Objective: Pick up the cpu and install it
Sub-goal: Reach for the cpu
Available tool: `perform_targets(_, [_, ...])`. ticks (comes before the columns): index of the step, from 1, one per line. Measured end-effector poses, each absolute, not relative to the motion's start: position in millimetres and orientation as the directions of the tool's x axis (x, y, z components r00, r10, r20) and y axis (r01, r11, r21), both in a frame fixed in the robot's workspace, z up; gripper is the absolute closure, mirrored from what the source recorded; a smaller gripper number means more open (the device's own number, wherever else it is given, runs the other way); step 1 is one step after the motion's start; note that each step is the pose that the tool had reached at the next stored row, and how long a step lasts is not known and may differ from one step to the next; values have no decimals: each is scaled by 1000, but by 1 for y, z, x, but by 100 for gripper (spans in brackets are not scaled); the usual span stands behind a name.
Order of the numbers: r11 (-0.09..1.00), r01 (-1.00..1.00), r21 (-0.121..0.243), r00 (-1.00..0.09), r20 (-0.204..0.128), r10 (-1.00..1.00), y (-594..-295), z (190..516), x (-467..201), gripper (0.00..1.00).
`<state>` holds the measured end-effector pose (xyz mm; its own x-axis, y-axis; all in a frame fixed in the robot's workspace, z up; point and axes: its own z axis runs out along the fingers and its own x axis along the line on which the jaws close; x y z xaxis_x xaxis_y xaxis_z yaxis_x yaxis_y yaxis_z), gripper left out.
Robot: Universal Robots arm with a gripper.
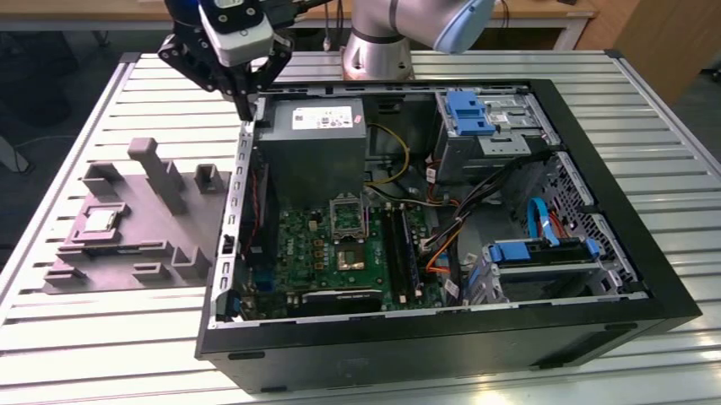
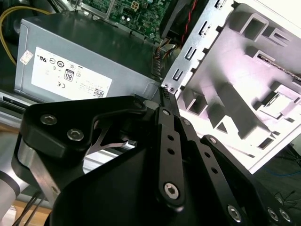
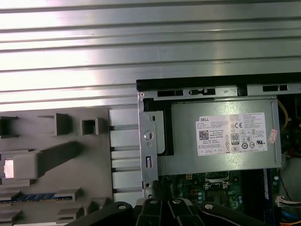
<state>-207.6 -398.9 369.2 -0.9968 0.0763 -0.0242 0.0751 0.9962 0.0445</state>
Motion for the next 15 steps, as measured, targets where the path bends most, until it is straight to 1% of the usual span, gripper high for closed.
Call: perform_targets(15, [996, 75, 44, -997, -24, 76, -399, 367, -215, 89])
